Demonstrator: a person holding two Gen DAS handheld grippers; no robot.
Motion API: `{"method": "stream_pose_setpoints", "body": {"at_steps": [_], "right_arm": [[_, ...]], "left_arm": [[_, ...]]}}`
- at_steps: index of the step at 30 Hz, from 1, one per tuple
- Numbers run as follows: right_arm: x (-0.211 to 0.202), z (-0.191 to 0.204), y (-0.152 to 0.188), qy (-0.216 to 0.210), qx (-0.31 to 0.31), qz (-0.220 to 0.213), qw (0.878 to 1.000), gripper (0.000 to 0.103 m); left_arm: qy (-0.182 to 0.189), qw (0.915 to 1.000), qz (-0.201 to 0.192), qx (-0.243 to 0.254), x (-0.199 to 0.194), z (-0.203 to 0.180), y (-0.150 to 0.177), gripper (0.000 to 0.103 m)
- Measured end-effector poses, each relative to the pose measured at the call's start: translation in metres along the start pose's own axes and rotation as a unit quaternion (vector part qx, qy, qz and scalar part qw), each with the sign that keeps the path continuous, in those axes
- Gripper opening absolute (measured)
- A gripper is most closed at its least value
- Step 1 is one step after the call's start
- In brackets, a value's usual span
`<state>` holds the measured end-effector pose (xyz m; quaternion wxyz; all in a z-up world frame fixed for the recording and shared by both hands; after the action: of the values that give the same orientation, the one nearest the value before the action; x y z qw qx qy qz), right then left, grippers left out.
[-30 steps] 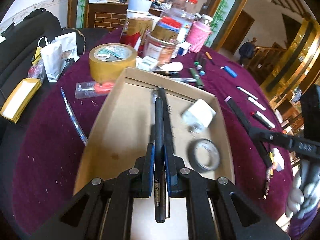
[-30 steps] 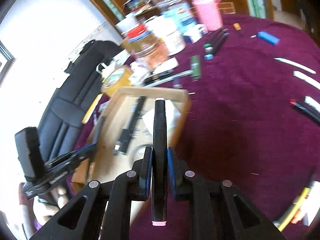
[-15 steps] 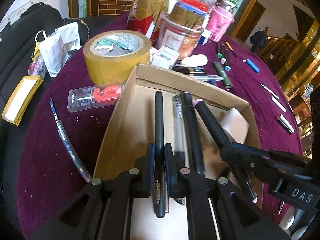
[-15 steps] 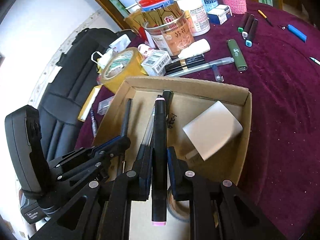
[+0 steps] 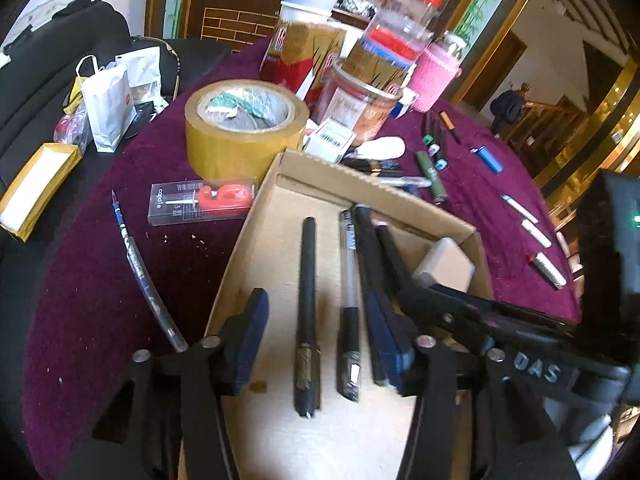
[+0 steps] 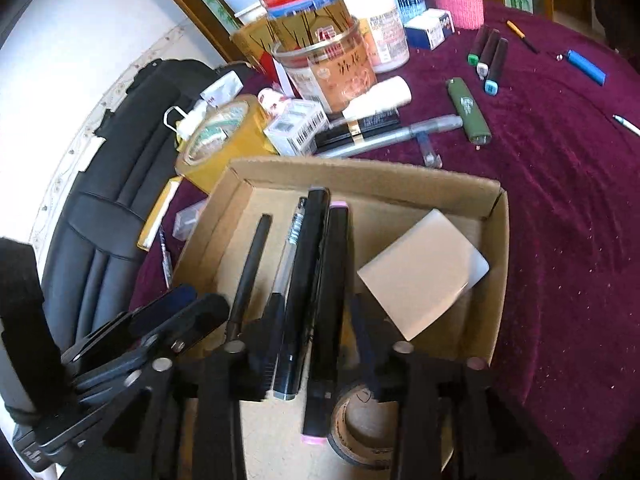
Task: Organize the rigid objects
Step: 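Carry pen and marker into the cardboard tray and open both tools, then move both tools back over the table toward the clear ballpoint pen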
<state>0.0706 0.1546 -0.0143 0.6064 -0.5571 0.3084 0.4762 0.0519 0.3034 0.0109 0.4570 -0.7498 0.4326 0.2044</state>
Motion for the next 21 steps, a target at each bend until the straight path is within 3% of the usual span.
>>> {"method": "stream_pose_setpoints", "body": {"at_steps": [2, 5, 11, 17, 21], "right_arm": [[-0.008, -0.004, 0.000, -0.016, 0.006, -0.007, 1.000, 0.052], [-0.026, -0.015, 0.000, -0.025, 0.012, -0.030, 0.999, 0.059], [-0.076, -0.063, 0.008, -0.007, 0.017, -0.101, 0.995, 0.078], [-0.117, -0.153, 0.032, 0.022, 0.078, -0.142, 0.987, 0.080], [-0.136, -0.222, 0.051, 0.052, 0.121, -0.152, 0.980, 0.081]], "left_arm": [[0.012, 0.9999, -0.010, -0.006, -0.010, -0.004, 0.002, 0.064], [0.021, 0.9996, -0.021, -0.005, -0.023, -0.013, 0.007, 0.064], [0.057, 0.9972, -0.046, 0.014, -0.047, -0.055, 0.019, 0.067], [0.115, 0.9917, -0.043, 0.038, -0.052, -0.119, 0.041, 0.072], [0.172, 0.9824, -0.022, 0.068, -0.046, -0.174, 0.070, 0.081]]}}
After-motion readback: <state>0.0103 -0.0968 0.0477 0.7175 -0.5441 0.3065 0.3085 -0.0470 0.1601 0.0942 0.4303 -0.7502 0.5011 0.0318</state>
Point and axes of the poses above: each gripper's, at about its wrist camera, not at the fingertips, and x roughly the way its jaws point, z to its left, y to its underside, the point moved 5 cm from there along x, roughly the way its jaws point, and after that the axes turned 13 degrees about y, right-handed, at the moved point
